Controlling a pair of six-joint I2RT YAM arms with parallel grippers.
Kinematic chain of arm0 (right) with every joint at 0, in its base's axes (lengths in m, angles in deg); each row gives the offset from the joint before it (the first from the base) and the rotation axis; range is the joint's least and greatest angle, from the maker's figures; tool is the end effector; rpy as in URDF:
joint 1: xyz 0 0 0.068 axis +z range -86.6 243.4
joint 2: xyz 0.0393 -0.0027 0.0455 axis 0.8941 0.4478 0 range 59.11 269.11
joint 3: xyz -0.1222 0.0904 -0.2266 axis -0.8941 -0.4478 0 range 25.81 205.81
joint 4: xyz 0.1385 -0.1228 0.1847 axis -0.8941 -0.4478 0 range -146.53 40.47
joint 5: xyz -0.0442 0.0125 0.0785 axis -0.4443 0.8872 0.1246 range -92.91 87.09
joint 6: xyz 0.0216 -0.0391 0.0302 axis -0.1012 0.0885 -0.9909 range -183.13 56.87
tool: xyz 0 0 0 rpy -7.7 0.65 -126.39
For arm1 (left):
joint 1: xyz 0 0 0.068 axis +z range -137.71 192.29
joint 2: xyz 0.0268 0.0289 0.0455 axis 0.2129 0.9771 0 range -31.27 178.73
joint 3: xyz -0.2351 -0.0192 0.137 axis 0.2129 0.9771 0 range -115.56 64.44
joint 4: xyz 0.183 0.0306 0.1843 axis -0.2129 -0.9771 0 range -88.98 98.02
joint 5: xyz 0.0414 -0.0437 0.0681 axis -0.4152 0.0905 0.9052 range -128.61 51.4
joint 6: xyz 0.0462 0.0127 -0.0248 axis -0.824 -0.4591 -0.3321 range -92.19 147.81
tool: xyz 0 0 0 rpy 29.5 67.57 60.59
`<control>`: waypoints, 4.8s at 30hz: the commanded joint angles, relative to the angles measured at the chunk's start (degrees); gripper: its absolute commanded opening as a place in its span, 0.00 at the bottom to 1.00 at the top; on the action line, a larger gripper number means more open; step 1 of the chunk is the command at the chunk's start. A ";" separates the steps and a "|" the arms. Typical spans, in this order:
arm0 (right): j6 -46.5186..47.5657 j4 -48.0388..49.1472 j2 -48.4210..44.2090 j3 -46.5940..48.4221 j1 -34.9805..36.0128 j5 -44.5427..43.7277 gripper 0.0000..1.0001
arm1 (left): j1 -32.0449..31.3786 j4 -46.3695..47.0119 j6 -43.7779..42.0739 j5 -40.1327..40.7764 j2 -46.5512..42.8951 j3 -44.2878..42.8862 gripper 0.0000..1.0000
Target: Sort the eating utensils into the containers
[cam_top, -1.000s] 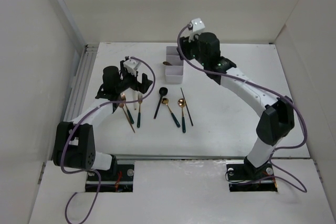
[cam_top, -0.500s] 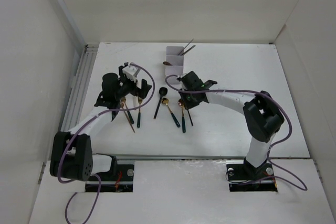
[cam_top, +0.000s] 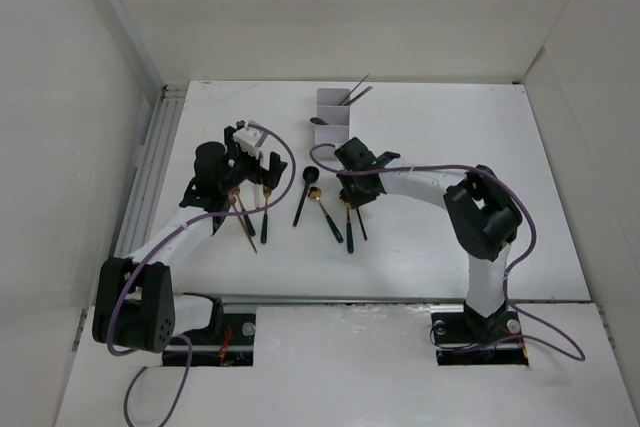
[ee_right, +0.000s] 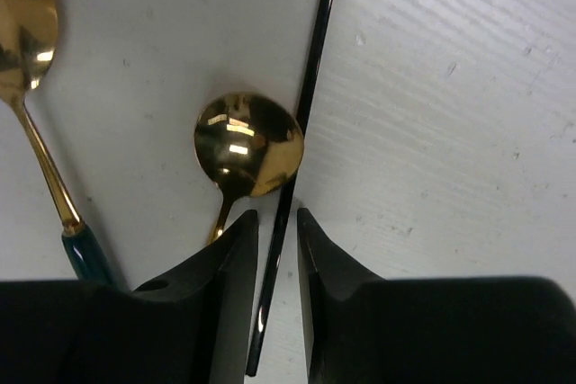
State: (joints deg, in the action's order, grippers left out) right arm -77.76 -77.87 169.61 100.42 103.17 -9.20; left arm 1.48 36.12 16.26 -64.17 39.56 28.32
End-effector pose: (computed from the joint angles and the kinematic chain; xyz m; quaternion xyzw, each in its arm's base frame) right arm 0.3051 0.2490 0.1673 -0.1999 0.9527 0.0543 0.2225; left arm 0.2667 -0.0665 0.2604 0.2856 0.6858 -0.1610 0.6497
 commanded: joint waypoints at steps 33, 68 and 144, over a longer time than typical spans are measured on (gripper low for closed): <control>7.16 22.07 -28.50 -4.83 -2.85 -15.33 0.00 | 0.35 3.19 -2.34 4.37 0.19 -0.18 0.99; 10.59 78.97 19.23 28.66 -10.15 -12.17 0.00 | 2.02 1.87 -2.42 10.80 13.20 -9.23 0.99; -0.84 -2.15 -25.07 -10.89 -1.80 -7.51 0.48 | -17.32 -16.06 -12.37 10.17 16.53 -8.35 0.82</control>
State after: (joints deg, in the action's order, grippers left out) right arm -78.55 -78.53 146.77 89.55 100.98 -14.47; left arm -15.87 18.09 -1.03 -59.64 56.17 21.34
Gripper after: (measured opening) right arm 0.478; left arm 0.828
